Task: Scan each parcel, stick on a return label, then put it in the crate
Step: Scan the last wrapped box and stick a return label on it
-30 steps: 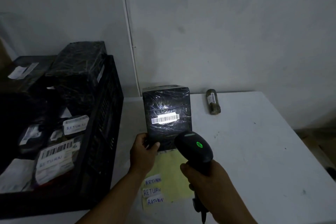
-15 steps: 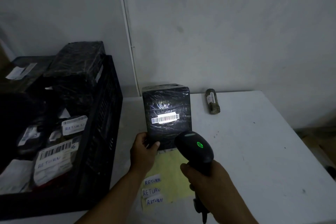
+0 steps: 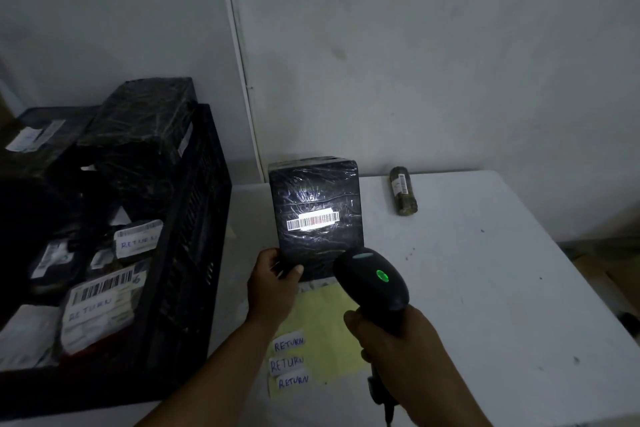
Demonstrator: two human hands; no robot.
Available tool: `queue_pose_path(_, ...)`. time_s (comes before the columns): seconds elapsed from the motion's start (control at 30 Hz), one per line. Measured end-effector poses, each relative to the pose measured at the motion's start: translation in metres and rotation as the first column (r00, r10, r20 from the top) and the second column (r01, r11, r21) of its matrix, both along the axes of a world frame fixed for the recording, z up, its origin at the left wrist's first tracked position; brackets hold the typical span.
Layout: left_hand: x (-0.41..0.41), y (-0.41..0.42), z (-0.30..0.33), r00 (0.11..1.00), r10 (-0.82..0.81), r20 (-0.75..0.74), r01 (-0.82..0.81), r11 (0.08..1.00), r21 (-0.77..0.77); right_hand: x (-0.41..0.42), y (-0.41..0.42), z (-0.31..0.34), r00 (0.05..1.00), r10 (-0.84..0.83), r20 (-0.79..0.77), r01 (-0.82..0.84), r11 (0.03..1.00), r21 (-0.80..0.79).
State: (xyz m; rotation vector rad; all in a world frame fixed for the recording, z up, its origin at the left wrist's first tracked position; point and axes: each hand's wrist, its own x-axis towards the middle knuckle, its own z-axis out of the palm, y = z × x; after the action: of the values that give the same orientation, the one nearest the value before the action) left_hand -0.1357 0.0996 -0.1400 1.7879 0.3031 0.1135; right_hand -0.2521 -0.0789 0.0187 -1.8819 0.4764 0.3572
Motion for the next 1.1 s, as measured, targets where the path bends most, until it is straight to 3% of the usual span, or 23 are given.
queue_pose_path(0.2, 0.002, -0.001, 0.003, 1.0, 0.007, -0.016, -0.007, 1.0, 0.0, 0.004, -0.004, -0.01, 1.0, -0.01, 0.024, 0.008, 0.998, 0.068)
queue_pose_path(0.33, 0.005, 0.0, 0.006, 0.998, 0.037, -0.044, -0.036, 0.999, 0.021, 0.018, -0.015, -0.034, 0.99, -0.094, 0.105, 0.092, 0.995, 0.028)
queue_pose_path(0.43, 0.011, 0.001, 0.008, 0.998, 0.053, -0.032, -0.051, 0.997, 0.056, 0.036, -0.03, -0.061, 0.976, -0.162, 0.147, 0.171, 0.984, -0.049)
queue_pose_path(0.6, 0.026, -0.002, 0.023, 0.995, 0.096, 0.002, -0.095, 0.978, 0.185, 0.073, -0.06, -0.118, 0.968, -0.232, 0.09, 0.246, 0.946, -0.211)
queue_pose_path(0.87, 0.06, 0.004, 0.035, 0.99, 0.139, -0.032, -0.122, 0.941, 0.317, 0.114, -0.076, -0.175, 0.978, -0.209, -0.001, 0.187, 0.879, -0.439)
queue_pose_path(1.1, 0.076, 0.01, 0.035, 0.99, 0.114, -0.087, -0.087, 0.959, 0.27, 0.123, -0.076, -0.194, 0.982, -0.187, -0.01, 0.152, 0.829, -0.538)
